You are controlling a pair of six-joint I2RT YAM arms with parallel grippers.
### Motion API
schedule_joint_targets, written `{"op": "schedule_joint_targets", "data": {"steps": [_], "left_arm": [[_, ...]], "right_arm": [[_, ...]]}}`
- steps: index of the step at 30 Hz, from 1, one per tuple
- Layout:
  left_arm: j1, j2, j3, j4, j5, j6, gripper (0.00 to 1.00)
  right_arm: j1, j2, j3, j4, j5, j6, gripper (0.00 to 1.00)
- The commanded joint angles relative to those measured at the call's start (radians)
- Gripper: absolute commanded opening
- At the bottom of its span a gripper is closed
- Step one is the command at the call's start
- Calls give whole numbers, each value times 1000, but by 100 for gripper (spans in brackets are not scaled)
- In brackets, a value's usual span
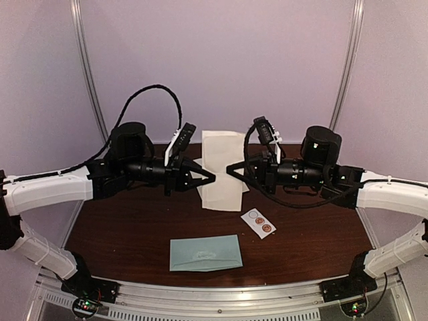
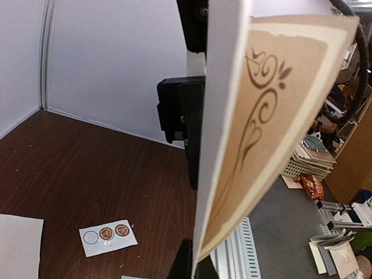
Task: Place the letter into the envelope and seal it
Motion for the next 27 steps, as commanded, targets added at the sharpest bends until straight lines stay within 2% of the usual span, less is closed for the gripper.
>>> {"op": "schedule_joint_targets", "data": {"steps": [1,3,5,7,10,11,13,14,16,23,27], "left_arm": [[-5,-4,14,85,5,-16,0],[-5,-10,5,102,3,-25,0],[-5,-14,0,115,0,-32,0],[-5,-16,-4,120,0,-36,0],[-5,-14,-7,113,-6,-36,0],[-5,-15,-10,104,-14,-35,4],[-5,-23,-28,83,-47,-24,28],[-5,-31,-41,73,-68,-18,36],[-5,-46,-76,50,-112,-8,43],[-7,-15,-201,25,-194,-37,48],[-34,50,-220,72,-204,-101,39]], "right_arm": [[7,-9,7,24,0,-2,13],[7,-5,2,31,-3,5,19],[7,3,-4,47,-13,15,21],[7,7,-9,61,-21,26,15],[7,1,-16,76,-13,36,0],[7,-7,-20,76,7,37,0],[7,-37,-31,60,80,33,0],[6,-58,-35,45,133,27,0],[3,-105,-55,14,253,22,0],[-36,-270,-154,-38,544,64,0],[-38,-310,-170,-104,676,79,0]]}}
